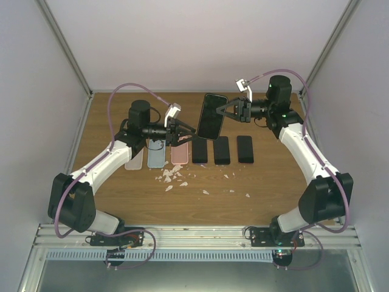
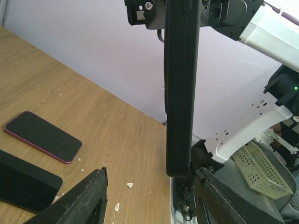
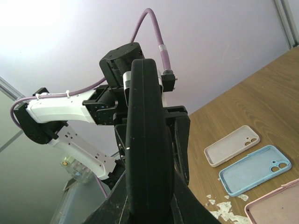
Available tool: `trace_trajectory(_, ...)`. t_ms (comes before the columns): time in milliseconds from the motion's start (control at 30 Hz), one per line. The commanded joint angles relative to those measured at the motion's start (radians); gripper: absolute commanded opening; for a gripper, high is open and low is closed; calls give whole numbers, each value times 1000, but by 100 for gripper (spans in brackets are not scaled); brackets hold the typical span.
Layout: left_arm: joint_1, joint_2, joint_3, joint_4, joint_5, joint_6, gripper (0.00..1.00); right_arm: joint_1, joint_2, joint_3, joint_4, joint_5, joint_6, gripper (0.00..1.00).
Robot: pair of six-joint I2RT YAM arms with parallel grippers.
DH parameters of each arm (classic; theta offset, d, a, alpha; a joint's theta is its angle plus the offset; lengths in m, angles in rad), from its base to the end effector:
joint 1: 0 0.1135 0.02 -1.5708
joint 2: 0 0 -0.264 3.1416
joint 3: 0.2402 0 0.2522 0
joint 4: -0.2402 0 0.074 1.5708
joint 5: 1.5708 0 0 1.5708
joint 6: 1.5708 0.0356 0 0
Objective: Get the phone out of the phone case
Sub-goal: Remove the phone case from the phone.
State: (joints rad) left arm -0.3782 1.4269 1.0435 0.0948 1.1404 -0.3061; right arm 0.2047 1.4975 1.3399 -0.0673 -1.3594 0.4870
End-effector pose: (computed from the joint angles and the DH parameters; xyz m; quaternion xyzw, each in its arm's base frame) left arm 0.2826 -0.1471 0.3135 0.3470 0.6626 -0.5765 0.3291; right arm 0.3174 0.1014 0.3794 -0.3023 0.6573 0.6268 0.2894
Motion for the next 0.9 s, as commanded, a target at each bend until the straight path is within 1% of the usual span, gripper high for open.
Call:
trace_trajectory(0,-7,0,2,56,9,-1,51,5,-40,4,21,-11,-1,1)
trace_trajectory(433,-7,20,20,-38,-135,58,42,25,-49,-2,64,-64,47,0)
trace_trajectory(567,-7,27,20,-54,-165,68,40,30,-51,-5,119,-86,85,0)
trace_trajectory(867,-8,51,26,-61,-193,68,38,52,-61,-31,282,-138,242,1)
